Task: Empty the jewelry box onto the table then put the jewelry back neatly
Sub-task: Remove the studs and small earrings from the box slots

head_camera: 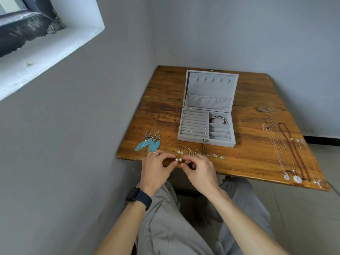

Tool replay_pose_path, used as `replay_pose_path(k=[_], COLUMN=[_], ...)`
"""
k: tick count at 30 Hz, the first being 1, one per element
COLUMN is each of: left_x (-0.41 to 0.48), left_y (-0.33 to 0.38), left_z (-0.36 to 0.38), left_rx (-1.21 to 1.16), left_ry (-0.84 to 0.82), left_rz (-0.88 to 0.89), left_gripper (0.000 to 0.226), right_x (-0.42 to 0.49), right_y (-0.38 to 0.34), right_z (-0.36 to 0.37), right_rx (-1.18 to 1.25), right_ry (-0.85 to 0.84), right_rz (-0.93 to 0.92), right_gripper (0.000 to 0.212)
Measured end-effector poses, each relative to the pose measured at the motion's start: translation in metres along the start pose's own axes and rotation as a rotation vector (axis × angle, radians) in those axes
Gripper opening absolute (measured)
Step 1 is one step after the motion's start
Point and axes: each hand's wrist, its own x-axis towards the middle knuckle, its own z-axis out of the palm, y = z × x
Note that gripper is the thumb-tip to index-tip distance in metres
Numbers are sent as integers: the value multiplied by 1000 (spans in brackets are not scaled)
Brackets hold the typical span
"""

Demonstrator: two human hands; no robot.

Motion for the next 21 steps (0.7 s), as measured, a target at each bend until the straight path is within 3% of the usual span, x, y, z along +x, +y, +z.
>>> replay_pose_path(k=[13, 21], left_x=[0, 18], left_y=[2, -1], left_z=[-3, -17], left_rx=[63, -51], left_ry=[-62, -96], left_rz=[10, 32], left_gripper=[27, 25], right_x=[-1, 3], right_y=[3, 5], right_z=[-3, -25], right_rx=[41, 131], right_ry=[-12, -62], right_rz=[11, 6], right_gripper=[28, 23])
